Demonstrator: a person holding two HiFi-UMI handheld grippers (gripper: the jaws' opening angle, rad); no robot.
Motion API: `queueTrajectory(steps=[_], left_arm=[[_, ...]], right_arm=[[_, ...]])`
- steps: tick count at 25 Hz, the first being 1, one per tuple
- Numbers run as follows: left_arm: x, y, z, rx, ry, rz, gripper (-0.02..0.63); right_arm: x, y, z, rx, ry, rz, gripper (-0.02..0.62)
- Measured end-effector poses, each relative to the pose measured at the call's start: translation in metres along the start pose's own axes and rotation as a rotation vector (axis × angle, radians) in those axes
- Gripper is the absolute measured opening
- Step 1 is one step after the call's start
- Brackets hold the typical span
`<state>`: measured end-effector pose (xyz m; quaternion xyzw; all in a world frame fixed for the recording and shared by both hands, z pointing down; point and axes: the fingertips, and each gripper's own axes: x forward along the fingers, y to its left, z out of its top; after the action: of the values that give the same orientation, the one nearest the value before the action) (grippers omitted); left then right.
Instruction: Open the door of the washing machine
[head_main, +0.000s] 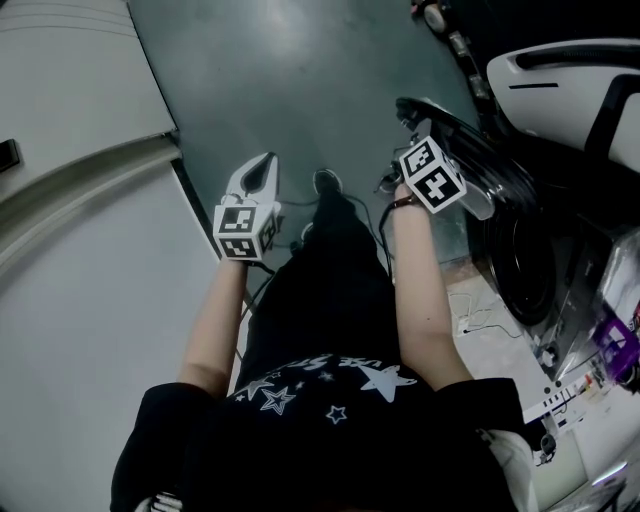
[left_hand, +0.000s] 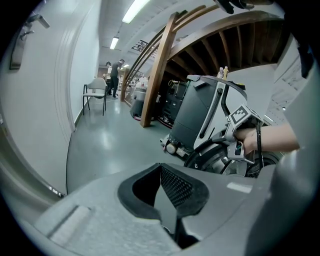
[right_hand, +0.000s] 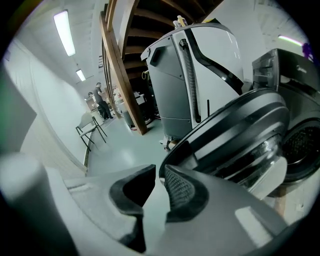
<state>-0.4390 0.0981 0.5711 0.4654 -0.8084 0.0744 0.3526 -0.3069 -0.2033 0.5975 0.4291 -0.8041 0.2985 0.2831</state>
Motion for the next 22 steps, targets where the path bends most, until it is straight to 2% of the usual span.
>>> queueTrajectory(steps=[8,13,16,22], left_arm=[[-0.053,-0.016,0.017,0.031,-0.069,-0.028,0.012],[-0.099,-0.025,0.024,-0.004,-0.127,-0.053,0.012],[-0.124,-0.04,0.021,-0.006,-0.142,-0.092,0.012],[-0.164,-0.076,0.008,0.039,-0.146,-0.183,0.012]], right_arm=[[-0.071,0.008,0.003,-0.024,-0.052,0.037,0.06],[-0.133,0.004,0.009,-0.053,-0.119,0.065,0.06],[-0.174,-0.004,-0.001,-0.096,-0.138,0.076,0.057],[-0.25,-0.032,-0.04,-0.154,-0.123,0.056,0.043]])
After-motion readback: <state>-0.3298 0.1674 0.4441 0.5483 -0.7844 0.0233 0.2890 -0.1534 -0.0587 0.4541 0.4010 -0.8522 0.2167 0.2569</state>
